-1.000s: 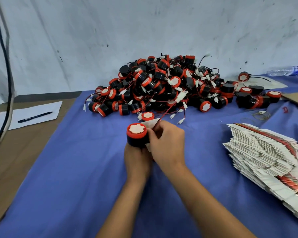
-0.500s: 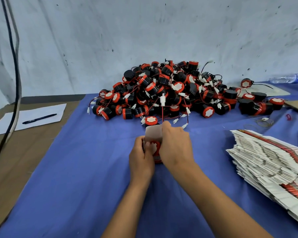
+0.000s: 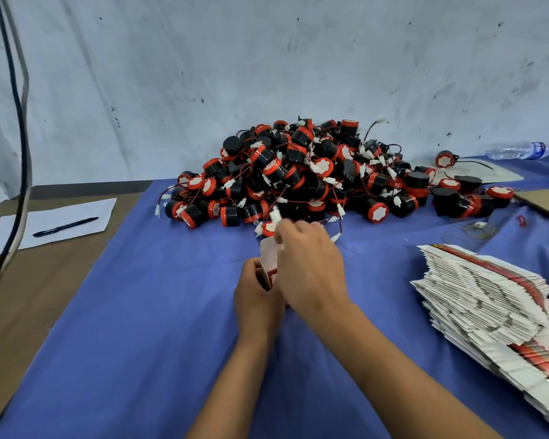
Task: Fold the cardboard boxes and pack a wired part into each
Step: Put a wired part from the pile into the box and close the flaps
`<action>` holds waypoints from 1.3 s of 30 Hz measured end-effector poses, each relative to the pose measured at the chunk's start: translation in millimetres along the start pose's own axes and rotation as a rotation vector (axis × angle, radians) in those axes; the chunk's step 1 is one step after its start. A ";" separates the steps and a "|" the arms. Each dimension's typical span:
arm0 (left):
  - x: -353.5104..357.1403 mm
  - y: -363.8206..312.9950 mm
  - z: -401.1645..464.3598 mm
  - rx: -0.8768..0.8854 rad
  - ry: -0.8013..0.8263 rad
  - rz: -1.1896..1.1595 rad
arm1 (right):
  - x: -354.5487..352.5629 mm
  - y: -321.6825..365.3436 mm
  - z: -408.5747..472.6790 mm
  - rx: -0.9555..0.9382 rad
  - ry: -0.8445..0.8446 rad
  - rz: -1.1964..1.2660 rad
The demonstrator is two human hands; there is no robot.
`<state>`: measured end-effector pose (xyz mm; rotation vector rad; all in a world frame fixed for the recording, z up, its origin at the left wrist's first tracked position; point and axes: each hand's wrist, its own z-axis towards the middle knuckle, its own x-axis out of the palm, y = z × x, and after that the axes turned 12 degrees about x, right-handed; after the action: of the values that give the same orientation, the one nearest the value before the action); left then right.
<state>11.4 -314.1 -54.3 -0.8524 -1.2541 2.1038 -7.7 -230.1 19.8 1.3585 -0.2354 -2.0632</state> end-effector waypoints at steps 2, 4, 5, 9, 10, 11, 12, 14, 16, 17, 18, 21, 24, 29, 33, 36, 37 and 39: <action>-0.2 4.3 2.9 -0.009 0.001 -0.001 | 1.0 -5.1 7.8 0.095 -0.061 0.232; -1.9 7.8 4.0 -0.005 0.017 0.009 | 3.8 -15.6 18.0 0.241 -0.088 0.229; -2.7 8.2 4.1 -0.012 0.021 -0.010 | 5.7 -23.1 22.8 0.282 -0.076 0.126; -3.2 7.9 4.2 -0.038 0.021 -0.052 | 11.5 -43.8 33.7 0.285 0.143 0.052; -3.1 8.0 4.3 -0.031 0.021 -0.032 | 11.4 -45.9 33.0 0.264 0.135 0.097; -3.1 8.0 4.2 -0.020 0.023 -0.011 | 10.9 -46.7 31.4 0.241 0.104 0.114; -3.0 7.9 4.5 -0.005 0.026 0.010 | 10.4 -46.9 29.8 0.225 0.072 0.116; -3.0 8.3 4.0 0.029 0.028 0.056 | 8.8 -48.1 26.7 0.201 0.003 0.134; -2.5 8.5 3.1 0.064 0.025 0.113 | 6.0 -48.8 22.2 0.166 -0.084 0.161; -2.4 8.9 2.6 0.082 0.025 0.140 | 4.3 -47.7 19.0 0.132 -0.123 0.152; -2.3 9.6 2.5 0.097 0.029 0.161 | 2.2 -45.2 15.6 0.090 -0.143 0.129; -2.7 10.2 2.4 0.101 0.055 0.154 | -1.9 -33.5 8.5 -0.005 -0.108 -0.056; -4.3 5.9 1.7 0.046 0.066 0.077 | -3.6 -25.4 7.7 0.026 0.006 -0.251; -2.3 4.1 3.2 0.022 0.097 0.101 | -8.5 -6.7 3.7 0.014 0.094 -0.288; -4.8 3.4 2.3 0.018 0.109 0.037 | -11.1 7.2 2.2 -0.034 0.168 -0.253; -8.7 1.2 2.6 0.040 0.126 -0.029 | 0.6 6.9 1.1 -0.096 0.233 -0.192; -10.0 1.6 2.9 0.052 0.134 -0.031 | 5.3 4.2 1.6 -0.111 0.258 -0.173; -11.4 3.7 4.3 0.036 0.138 -0.034 | 10.1 -3.8 5.1 -0.127 0.328 -0.132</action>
<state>15.2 -326.3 -53.3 -0.9363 -1.1480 1.9985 -16.3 -234.3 12.6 1.6411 0.1270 -1.8858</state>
